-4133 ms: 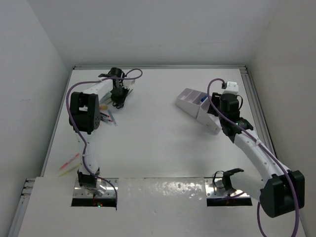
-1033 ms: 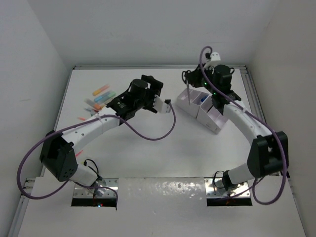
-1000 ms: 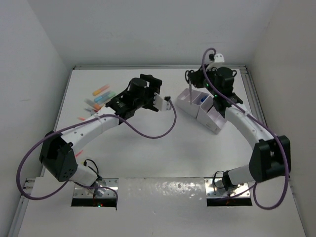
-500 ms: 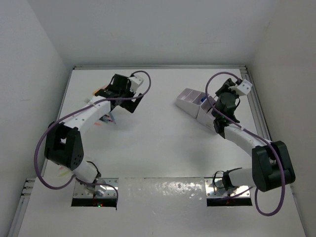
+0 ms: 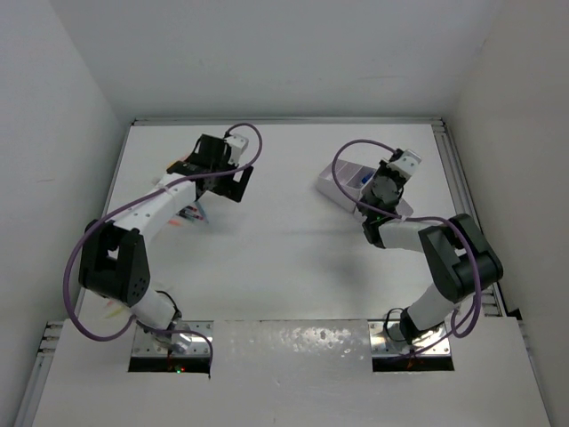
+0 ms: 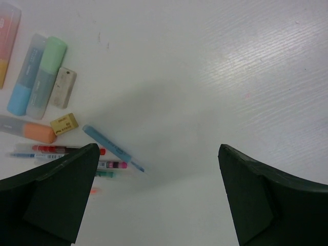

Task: Sort the stationery into containers
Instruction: Place the scissors in the storage box.

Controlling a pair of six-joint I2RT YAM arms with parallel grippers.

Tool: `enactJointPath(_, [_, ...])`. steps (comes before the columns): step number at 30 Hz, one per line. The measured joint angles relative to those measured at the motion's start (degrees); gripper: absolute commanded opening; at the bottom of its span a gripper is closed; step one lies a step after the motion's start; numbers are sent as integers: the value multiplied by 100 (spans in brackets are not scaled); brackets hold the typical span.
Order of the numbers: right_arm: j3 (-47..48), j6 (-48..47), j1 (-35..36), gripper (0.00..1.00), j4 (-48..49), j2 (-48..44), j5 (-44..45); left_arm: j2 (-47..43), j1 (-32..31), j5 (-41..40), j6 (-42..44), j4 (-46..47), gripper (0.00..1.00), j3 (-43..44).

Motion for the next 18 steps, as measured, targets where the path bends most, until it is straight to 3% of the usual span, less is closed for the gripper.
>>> enactJointPath(8, [-66, -114, 166, 0, 131, 151, 254, -37, 205, 0, -24, 20, 100, 0])
enactJointPath(16, [-216, 629, 149, 0, -234, 151, 131, -76, 208, 33, -26, 236, 100, -4])
enactJointPath(18, [-245, 763, 146, 5, -358, 151, 35, -76, 210, 31, -24, 282, 100, -2])
